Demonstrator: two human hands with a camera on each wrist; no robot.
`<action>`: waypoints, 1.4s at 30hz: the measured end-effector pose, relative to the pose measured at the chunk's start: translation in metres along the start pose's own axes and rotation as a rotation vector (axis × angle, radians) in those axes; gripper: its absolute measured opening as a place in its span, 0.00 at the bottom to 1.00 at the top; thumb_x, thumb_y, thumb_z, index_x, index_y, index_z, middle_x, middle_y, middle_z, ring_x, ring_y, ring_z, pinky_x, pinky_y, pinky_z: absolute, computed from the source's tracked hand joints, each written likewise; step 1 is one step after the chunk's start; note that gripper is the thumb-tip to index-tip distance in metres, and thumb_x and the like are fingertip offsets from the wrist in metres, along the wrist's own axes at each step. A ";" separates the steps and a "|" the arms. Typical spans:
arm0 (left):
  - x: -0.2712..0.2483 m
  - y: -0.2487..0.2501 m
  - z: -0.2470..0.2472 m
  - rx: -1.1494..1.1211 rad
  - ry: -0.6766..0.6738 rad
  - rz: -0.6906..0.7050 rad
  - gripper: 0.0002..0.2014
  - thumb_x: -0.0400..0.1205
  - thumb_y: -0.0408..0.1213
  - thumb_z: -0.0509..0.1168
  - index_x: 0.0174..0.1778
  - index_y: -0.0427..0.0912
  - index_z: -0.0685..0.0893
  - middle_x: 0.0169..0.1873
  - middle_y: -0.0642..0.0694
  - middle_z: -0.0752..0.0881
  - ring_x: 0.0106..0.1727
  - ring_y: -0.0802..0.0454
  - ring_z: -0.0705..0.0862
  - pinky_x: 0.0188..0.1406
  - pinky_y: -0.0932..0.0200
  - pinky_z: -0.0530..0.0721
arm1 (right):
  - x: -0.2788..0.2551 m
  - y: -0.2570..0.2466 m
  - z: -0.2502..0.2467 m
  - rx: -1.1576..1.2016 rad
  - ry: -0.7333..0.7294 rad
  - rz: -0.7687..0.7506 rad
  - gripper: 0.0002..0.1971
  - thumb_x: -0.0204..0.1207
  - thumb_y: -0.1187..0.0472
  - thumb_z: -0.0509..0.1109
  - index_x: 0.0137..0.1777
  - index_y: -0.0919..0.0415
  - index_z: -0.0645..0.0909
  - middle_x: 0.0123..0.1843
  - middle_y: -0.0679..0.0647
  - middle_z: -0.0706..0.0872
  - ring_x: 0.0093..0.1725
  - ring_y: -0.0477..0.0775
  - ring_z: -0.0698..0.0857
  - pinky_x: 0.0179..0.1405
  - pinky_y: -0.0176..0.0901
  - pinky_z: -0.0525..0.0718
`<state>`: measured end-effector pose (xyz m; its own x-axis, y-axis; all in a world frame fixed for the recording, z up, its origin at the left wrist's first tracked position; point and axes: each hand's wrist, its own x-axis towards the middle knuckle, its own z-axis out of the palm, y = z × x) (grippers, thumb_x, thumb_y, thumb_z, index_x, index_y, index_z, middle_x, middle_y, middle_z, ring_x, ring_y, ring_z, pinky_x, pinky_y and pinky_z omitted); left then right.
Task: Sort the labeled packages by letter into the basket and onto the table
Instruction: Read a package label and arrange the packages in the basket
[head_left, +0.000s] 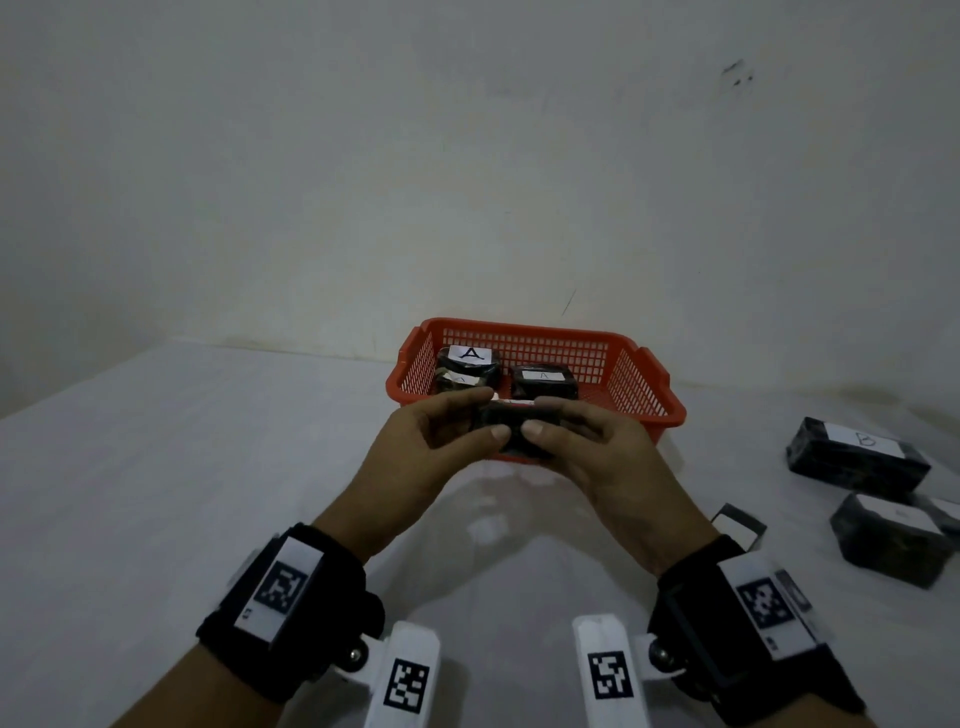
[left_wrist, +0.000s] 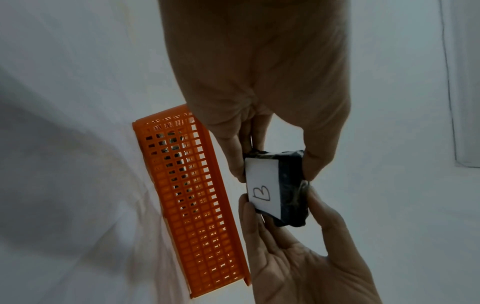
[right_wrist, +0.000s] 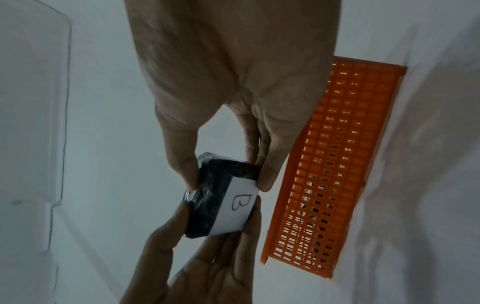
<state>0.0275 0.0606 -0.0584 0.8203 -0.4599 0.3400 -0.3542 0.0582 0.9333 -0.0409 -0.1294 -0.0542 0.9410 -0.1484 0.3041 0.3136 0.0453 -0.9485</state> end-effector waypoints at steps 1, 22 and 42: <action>0.000 0.001 0.000 0.021 0.031 0.009 0.23 0.80 0.40 0.74 0.72 0.46 0.84 0.60 0.51 0.92 0.62 0.58 0.90 0.67 0.52 0.87 | 0.000 0.000 0.000 -0.005 -0.026 0.002 0.20 0.70 0.58 0.79 0.63 0.61 0.90 0.59 0.58 0.95 0.63 0.58 0.93 0.67 0.53 0.89; -0.002 0.006 -0.005 0.030 -0.031 -0.012 0.18 0.79 0.37 0.75 0.65 0.50 0.87 0.54 0.54 0.93 0.57 0.60 0.91 0.59 0.63 0.89 | 0.001 0.000 -0.008 -0.063 -0.081 0.018 0.26 0.66 0.55 0.81 0.65 0.58 0.89 0.62 0.57 0.94 0.66 0.57 0.91 0.74 0.62 0.84; -0.004 0.007 -0.004 0.018 -0.081 0.058 0.31 0.75 0.40 0.77 0.75 0.53 0.79 0.66 0.56 0.87 0.65 0.59 0.87 0.57 0.59 0.90 | 0.000 0.001 -0.005 -0.088 -0.020 0.128 0.16 0.80 0.65 0.76 0.67 0.60 0.87 0.60 0.58 0.94 0.58 0.60 0.95 0.52 0.54 0.94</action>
<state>0.0240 0.0666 -0.0531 0.7591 -0.5267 0.3825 -0.4087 0.0718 0.9098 -0.0411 -0.1347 -0.0552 0.9751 -0.1277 0.1813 0.1796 -0.0244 -0.9834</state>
